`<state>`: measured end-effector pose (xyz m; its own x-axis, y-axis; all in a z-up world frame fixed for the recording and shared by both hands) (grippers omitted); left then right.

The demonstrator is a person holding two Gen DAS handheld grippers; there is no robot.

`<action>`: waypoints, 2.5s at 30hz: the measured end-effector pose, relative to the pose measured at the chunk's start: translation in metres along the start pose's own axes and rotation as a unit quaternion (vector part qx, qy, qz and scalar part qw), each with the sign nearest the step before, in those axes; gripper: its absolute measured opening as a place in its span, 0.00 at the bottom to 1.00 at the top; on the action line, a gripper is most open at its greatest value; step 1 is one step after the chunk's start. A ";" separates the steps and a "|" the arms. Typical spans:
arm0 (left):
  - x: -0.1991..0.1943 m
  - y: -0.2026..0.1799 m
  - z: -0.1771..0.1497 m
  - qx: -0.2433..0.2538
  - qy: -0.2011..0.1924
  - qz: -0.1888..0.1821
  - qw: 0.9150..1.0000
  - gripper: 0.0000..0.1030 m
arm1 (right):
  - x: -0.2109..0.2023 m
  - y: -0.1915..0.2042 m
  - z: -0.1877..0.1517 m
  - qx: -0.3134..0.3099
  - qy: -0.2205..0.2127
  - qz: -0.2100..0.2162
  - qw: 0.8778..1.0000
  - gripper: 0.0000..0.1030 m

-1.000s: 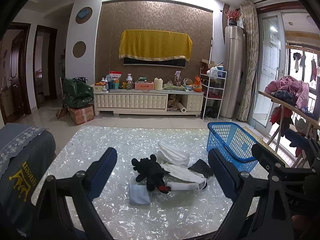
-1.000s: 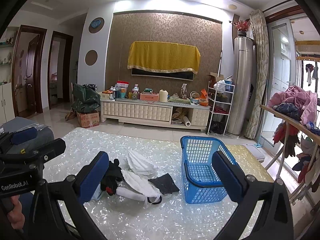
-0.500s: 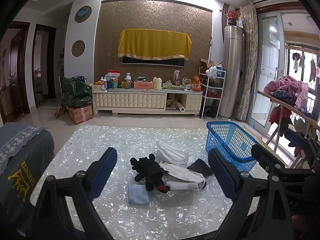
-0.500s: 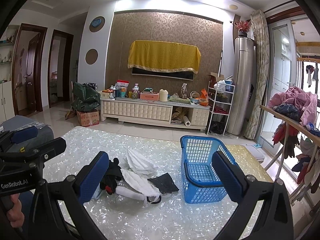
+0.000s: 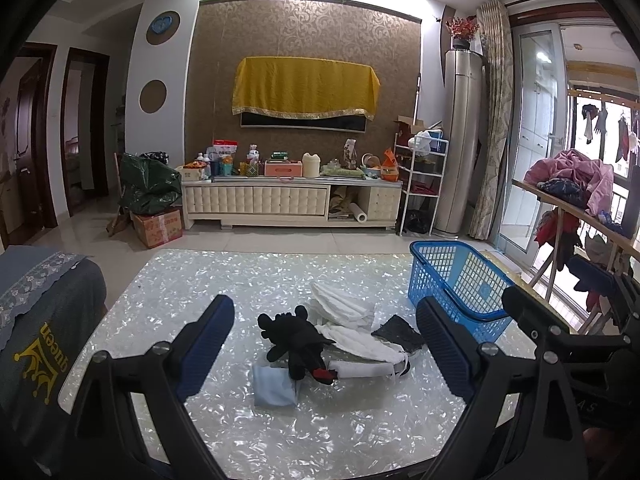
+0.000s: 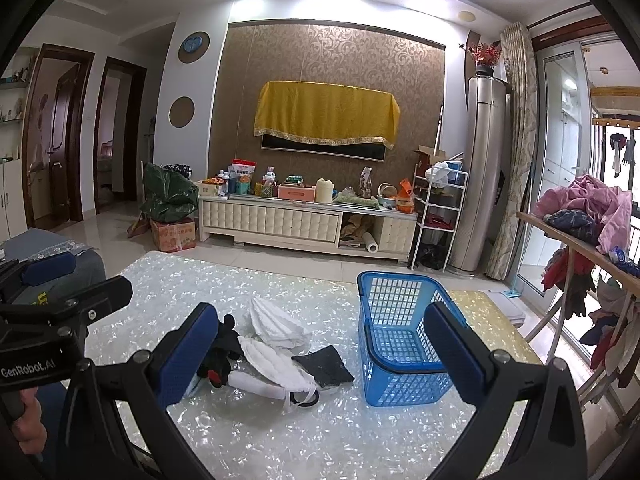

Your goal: Organize soft objects

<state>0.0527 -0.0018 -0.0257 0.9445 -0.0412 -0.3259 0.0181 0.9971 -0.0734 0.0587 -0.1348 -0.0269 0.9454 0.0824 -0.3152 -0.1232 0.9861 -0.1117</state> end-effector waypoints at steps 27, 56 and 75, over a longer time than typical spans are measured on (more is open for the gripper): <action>0.000 -0.001 -0.002 0.001 0.010 -0.004 1.000 0.89 | 0.002 -0.004 0.000 -0.001 0.006 -0.007 1.000 1.00; 0.110 0.109 -0.051 -0.001 0.266 0.008 0.964 0.89 | 0.093 0.004 -0.023 -0.032 0.139 0.060 0.988 1.00; 0.189 0.087 -0.139 -0.004 0.410 -0.065 0.910 0.89 | 0.148 0.033 -0.046 -0.059 0.226 0.112 0.966 1.00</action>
<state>0.1876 0.0685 -0.2247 0.3715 -0.1955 -0.9076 0.1063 0.9801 -0.1676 0.1811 -0.0967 -0.1208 0.6655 0.1943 -0.7206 -0.3687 0.9251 -0.0910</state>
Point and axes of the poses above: each gripper's, at about its wrist camera, not at the fingertips, and x roughly the way its jaws point, y to its left, z to its top, the point moved 6 cm from there along x, roughly the way its jaws point, and after that the axes turned 4 degrees about -y, right-handed, at the moved point
